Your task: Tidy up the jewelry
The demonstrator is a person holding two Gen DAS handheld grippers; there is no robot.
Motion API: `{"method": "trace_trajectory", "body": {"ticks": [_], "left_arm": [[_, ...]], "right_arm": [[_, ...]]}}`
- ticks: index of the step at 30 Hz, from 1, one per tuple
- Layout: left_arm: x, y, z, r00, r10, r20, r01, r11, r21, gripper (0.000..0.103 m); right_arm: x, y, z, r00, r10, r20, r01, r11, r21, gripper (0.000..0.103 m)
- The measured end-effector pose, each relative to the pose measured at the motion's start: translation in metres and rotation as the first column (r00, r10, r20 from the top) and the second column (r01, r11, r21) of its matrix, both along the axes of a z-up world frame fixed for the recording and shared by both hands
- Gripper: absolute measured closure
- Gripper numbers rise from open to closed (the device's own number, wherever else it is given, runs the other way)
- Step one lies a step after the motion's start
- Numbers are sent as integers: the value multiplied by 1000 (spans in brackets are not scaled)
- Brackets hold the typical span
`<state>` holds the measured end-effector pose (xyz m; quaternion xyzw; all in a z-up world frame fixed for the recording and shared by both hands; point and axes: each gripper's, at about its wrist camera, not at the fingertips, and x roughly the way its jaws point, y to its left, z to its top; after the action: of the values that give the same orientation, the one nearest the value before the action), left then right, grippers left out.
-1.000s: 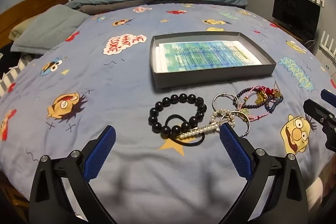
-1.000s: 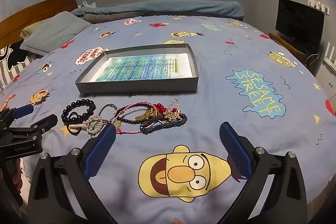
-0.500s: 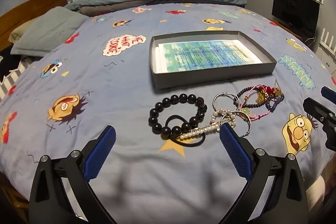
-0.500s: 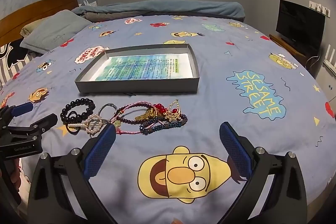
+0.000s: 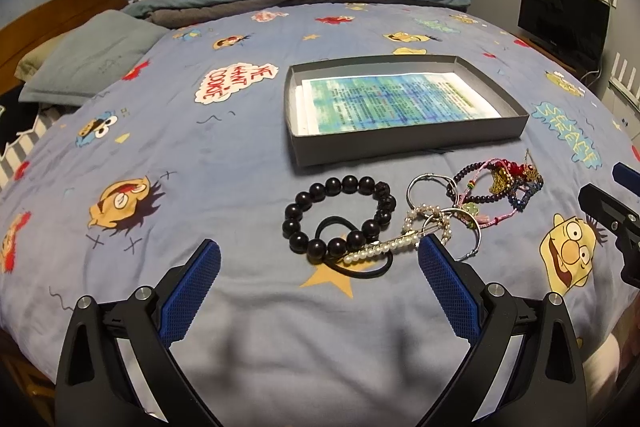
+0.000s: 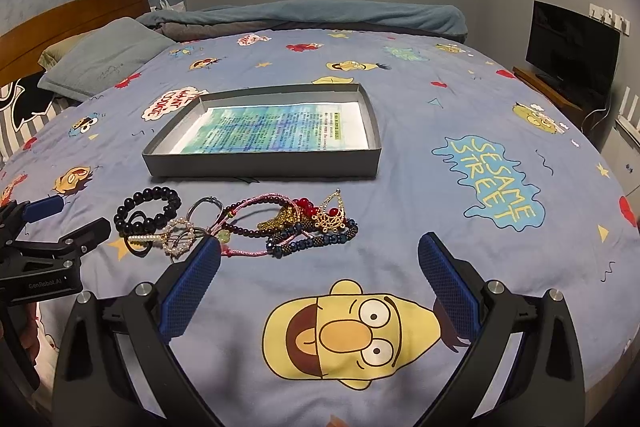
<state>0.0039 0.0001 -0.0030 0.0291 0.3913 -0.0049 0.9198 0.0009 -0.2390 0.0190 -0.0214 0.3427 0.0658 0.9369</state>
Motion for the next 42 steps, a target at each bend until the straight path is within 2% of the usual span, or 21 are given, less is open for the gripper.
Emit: {"method": "trace_trajectory", "body": {"ticks": [42], "left_arm": [[6, 0, -8, 1000, -3, -15, 3, 1000, 9, 5]], "right_arm": [[9, 4, -12, 1000, 6, -13, -6, 1000, -14, 6]]}}
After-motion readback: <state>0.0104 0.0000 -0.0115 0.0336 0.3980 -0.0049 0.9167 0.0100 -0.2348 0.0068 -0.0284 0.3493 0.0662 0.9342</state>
